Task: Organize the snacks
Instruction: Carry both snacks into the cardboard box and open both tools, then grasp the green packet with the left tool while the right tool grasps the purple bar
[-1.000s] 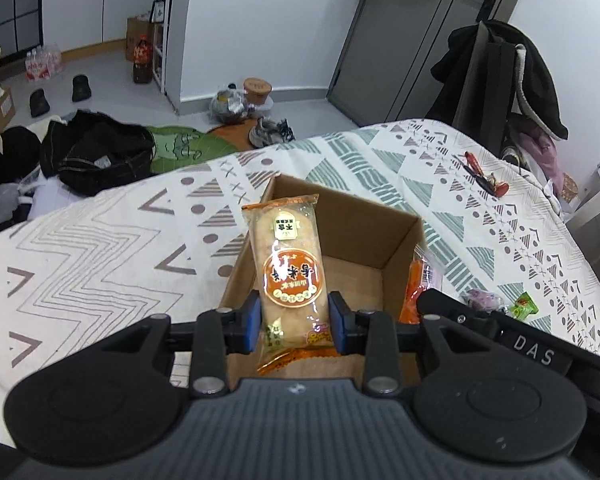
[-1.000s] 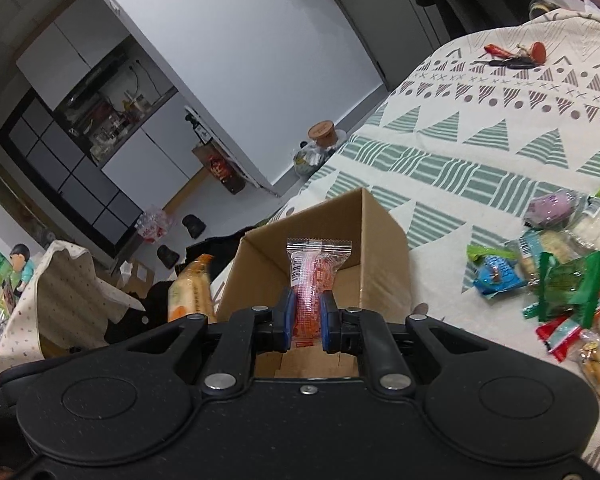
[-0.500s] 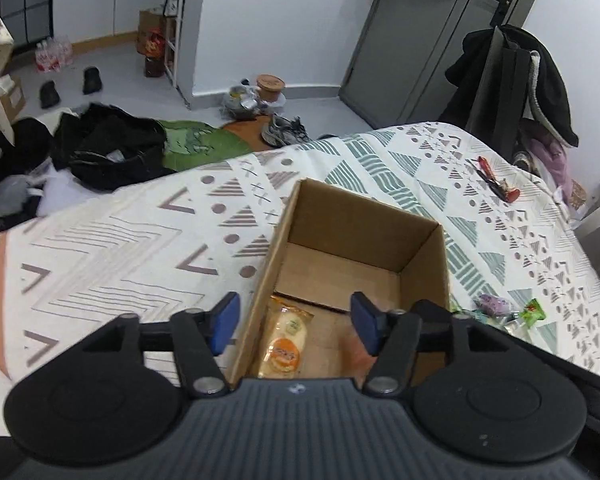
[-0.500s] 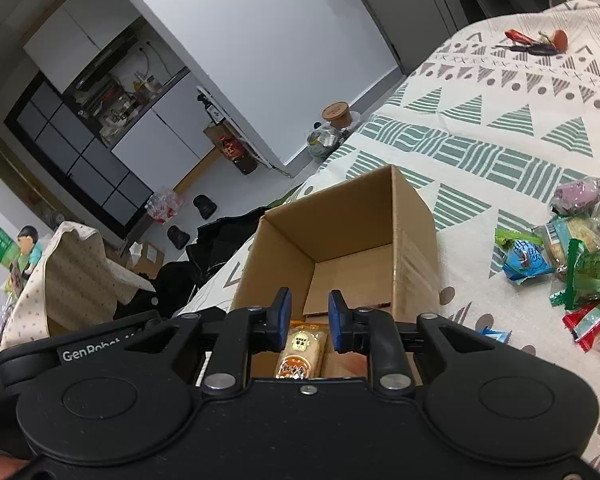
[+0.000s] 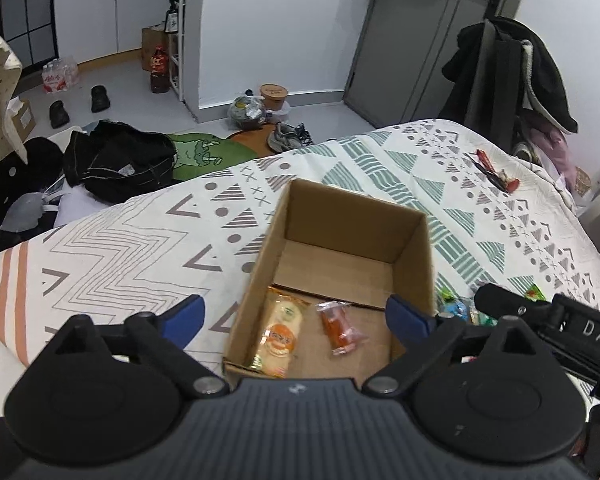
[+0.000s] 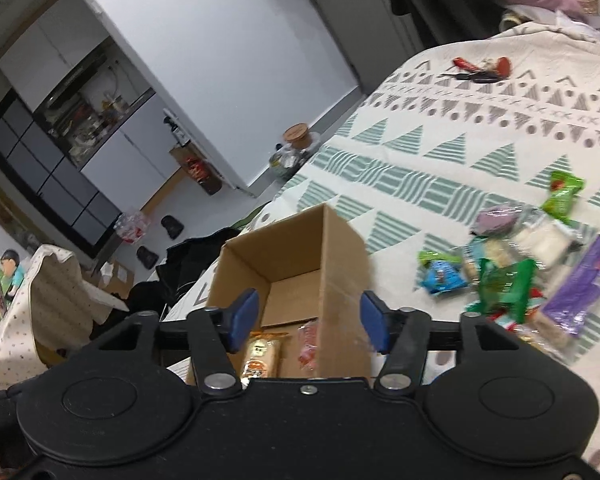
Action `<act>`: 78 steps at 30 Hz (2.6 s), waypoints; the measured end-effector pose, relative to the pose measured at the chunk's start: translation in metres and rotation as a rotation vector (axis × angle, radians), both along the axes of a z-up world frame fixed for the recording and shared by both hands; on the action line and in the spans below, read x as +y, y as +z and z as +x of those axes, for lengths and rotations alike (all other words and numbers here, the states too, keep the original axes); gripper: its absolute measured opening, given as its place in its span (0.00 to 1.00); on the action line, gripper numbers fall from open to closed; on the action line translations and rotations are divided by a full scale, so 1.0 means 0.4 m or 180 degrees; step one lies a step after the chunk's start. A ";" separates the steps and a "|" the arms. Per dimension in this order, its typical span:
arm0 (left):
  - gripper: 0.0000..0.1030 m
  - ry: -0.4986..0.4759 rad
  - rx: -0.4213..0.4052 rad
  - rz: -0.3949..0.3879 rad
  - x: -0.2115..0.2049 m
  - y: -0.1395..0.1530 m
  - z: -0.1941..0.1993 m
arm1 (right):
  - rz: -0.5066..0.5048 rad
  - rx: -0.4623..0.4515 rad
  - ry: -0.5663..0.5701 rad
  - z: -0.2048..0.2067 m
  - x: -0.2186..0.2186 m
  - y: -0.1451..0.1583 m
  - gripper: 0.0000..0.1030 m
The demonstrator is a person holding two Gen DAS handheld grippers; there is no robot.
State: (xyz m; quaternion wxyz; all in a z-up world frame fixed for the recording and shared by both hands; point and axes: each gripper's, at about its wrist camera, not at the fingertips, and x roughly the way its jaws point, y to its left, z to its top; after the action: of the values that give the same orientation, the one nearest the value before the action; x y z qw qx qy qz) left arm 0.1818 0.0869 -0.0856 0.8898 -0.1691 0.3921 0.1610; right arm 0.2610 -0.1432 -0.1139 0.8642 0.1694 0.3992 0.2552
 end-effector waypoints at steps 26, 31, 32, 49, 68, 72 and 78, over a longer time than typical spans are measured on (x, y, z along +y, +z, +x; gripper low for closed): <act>1.00 -0.0490 -0.0050 -0.0071 -0.276 0.040 0.054 | 0.0209 0.0494 -0.0832 0.024 -0.315 -0.026 1.00; 1.00 -0.0491 -0.0107 -0.0048 -0.321 0.040 0.065 | 0.0256 0.0506 -0.0893 0.033 -0.356 -0.035 1.00; 1.00 -0.0488 -0.0117 -0.0050 -0.327 0.039 0.068 | 0.0257 0.0508 -0.0933 0.034 -0.364 -0.038 1.00; 0.81 -0.0700 -0.0039 -0.0294 -0.426 -0.068 0.151 | 0.0551 0.1024 -0.1390 0.077 -0.467 -0.144 0.61; 0.65 -0.0856 0.0246 -0.0555 -0.456 -0.234 0.308 | 0.0454 0.1418 -0.1607 0.170 -0.455 -0.264 0.50; 0.65 -0.0889 0.0281 -0.0588 -0.456 -0.260 0.333 | 0.0443 0.1483 -0.1595 0.189 -0.442 -0.282 0.49; 0.60 -0.0956 0.0318 -0.0600 -0.463 -0.287 0.356 | 0.0390 0.1545 -0.1563 0.208 -0.424 -0.302 0.44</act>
State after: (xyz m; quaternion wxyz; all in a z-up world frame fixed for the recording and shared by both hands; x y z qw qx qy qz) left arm 0.3243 -0.0982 -0.2002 0.8635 -0.1832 0.4699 -0.0029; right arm 0.3442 -0.3129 -0.2345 0.7679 0.3676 0.5243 0.0156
